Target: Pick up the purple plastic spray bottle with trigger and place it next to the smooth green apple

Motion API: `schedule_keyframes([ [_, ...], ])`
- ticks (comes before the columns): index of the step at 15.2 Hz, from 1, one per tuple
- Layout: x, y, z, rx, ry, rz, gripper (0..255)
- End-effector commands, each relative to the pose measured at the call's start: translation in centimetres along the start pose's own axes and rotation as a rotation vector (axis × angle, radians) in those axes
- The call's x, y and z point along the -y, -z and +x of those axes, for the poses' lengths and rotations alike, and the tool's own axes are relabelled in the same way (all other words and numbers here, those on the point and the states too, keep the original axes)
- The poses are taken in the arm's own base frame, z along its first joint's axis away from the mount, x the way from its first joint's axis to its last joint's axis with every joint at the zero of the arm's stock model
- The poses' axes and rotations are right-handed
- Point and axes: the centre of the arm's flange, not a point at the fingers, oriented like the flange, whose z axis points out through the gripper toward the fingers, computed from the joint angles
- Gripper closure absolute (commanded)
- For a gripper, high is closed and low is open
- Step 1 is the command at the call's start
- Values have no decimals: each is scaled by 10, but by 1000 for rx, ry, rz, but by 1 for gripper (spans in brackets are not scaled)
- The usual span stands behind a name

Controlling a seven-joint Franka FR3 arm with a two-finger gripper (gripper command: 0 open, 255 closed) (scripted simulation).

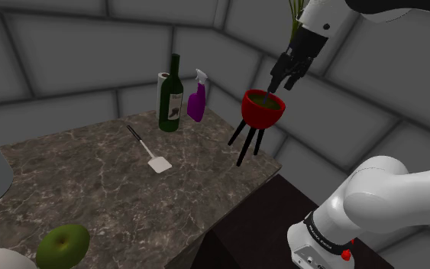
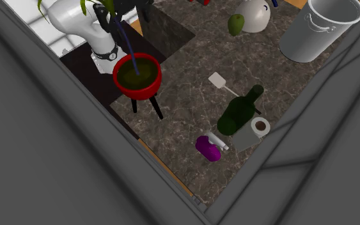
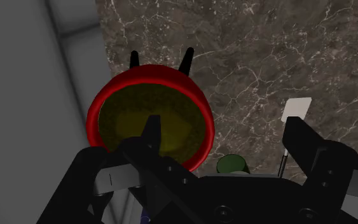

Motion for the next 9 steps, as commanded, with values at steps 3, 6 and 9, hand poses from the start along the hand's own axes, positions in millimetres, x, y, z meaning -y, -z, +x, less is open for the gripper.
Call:
schedule_keyframes([
  [3,-1,-9,24,-2,1,-5,0],
  [6,-4,-23,61,-6,3,-13,0],
  [9,-6,-36,97,-10,5,-21,0],
])
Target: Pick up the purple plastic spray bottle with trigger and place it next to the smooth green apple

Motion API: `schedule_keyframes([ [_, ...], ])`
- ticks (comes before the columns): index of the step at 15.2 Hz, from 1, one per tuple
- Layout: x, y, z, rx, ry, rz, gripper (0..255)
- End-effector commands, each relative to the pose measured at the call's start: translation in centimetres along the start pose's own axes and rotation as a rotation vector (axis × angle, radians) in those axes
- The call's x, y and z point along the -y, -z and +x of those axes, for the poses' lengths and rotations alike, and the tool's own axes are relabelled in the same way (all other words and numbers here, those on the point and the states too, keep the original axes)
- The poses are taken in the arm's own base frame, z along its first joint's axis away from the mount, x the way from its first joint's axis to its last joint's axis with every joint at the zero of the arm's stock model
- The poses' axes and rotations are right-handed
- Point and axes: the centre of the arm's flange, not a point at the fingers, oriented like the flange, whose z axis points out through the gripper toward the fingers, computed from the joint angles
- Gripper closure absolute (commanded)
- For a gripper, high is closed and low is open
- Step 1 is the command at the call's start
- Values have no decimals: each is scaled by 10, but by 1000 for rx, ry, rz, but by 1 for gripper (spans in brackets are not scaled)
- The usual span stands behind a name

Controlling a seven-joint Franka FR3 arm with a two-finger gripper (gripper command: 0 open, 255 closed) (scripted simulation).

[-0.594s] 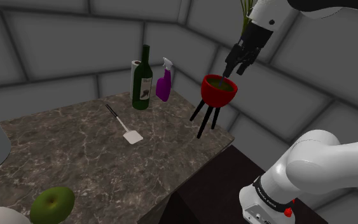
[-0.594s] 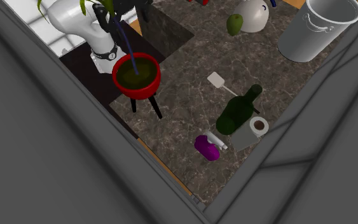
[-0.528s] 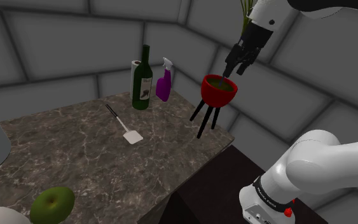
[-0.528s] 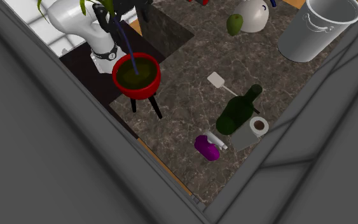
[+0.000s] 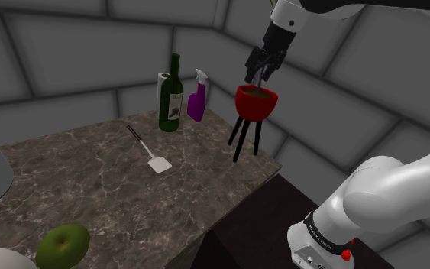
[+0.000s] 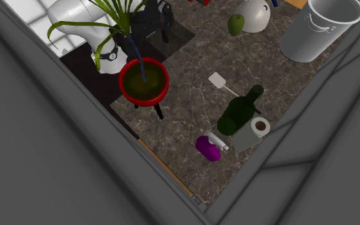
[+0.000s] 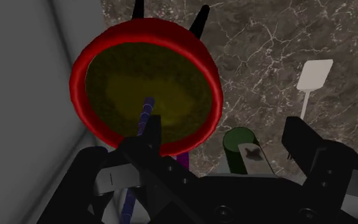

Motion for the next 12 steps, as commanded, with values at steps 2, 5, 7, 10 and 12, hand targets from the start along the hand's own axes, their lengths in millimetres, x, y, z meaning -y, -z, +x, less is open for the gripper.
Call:
schedule_keyframes([
  [2,-6,-27,39,19,1,-8,0],
  [5,-8,-42,76,15,2,-16,0],
  [7,-10,-51,100,13,4,-21,0],
  [10,-12,-65,136,9,6,-29,0],
  [12,-14,-74,160,7,7,-35,0],
])
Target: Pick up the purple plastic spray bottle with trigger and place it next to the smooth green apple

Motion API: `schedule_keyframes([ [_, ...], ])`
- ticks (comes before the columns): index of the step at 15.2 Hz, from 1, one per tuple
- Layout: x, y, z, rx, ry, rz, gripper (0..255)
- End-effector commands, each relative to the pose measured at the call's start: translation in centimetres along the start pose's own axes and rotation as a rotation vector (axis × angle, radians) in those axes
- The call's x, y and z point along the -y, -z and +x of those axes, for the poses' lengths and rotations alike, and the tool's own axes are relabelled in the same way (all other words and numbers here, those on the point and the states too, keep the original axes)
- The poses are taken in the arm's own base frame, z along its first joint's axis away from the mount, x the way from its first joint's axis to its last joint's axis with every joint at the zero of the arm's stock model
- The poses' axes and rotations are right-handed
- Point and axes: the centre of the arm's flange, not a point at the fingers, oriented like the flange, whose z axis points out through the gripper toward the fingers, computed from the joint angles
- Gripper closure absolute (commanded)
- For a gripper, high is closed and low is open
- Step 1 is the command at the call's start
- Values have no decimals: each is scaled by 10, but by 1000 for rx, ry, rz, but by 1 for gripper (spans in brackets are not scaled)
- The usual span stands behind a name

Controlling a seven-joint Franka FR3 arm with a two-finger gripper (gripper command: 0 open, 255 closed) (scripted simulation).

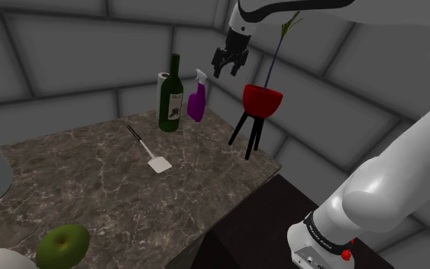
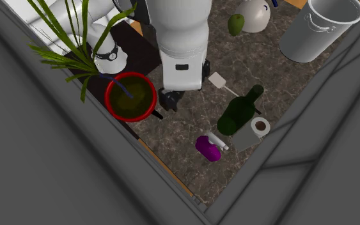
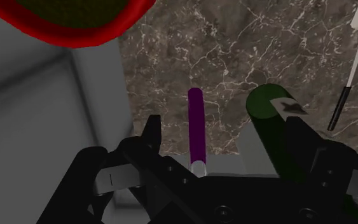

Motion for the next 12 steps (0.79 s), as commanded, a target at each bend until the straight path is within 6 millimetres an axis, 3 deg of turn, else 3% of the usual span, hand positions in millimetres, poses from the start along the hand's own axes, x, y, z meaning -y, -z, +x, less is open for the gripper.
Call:
schedule_keyframes([
  [1,0,-11,27,-2,1,-6,0],
  [7,-4,-38,100,-10,5,-22,0],
  [12,-5,-59,101,-10,5,-22,0],
])
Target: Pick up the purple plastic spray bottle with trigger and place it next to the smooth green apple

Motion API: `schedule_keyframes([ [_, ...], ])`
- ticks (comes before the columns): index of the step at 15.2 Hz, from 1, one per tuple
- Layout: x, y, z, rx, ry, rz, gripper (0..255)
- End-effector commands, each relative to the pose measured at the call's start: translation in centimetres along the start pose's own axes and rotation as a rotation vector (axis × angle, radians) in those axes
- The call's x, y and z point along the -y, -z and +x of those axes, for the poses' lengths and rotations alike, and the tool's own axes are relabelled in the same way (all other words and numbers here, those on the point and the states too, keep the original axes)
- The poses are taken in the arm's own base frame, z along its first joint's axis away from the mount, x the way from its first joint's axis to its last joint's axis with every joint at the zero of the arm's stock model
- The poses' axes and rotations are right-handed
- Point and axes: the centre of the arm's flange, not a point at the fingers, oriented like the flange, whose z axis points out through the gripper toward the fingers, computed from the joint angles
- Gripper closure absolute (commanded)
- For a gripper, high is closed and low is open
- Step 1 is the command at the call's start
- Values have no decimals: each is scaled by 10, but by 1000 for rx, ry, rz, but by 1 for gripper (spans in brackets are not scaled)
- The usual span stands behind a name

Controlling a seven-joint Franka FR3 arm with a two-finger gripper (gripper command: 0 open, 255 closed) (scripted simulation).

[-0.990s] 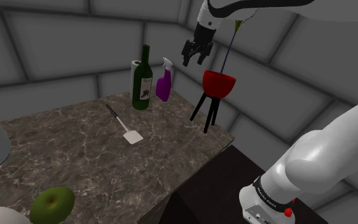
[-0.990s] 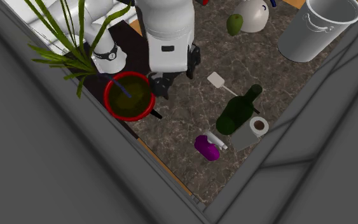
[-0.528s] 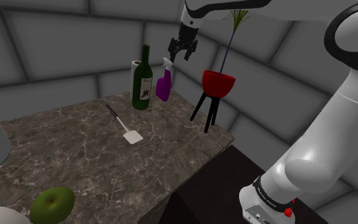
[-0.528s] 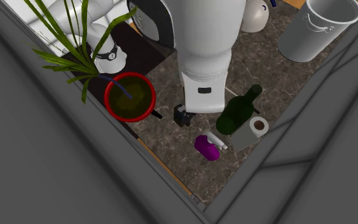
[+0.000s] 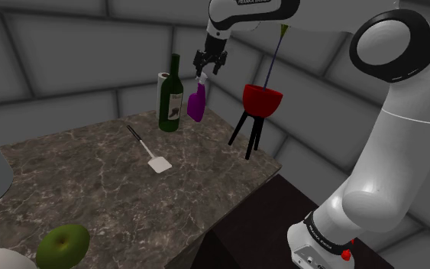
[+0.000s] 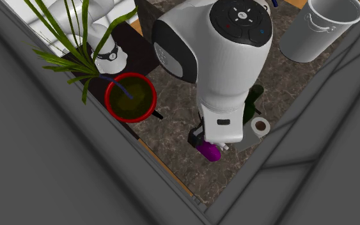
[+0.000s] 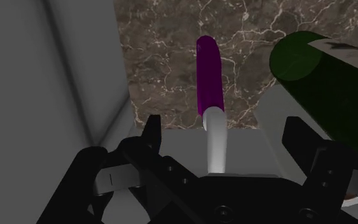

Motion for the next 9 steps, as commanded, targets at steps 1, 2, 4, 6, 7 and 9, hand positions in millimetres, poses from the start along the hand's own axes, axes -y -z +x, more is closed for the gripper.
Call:
schedule_keyframes([
  [1,0,-10,0,0,0,0,0],
  [2,0,-15,0,0,0,0,0],
  [4,0,-24,0,0,0,0,0],
  [6,0,-24,0,0,0,0,0],
  [7,0,-24,0,0,0,0,0],
  [9,0,-24,0,0,0,0,0],
])
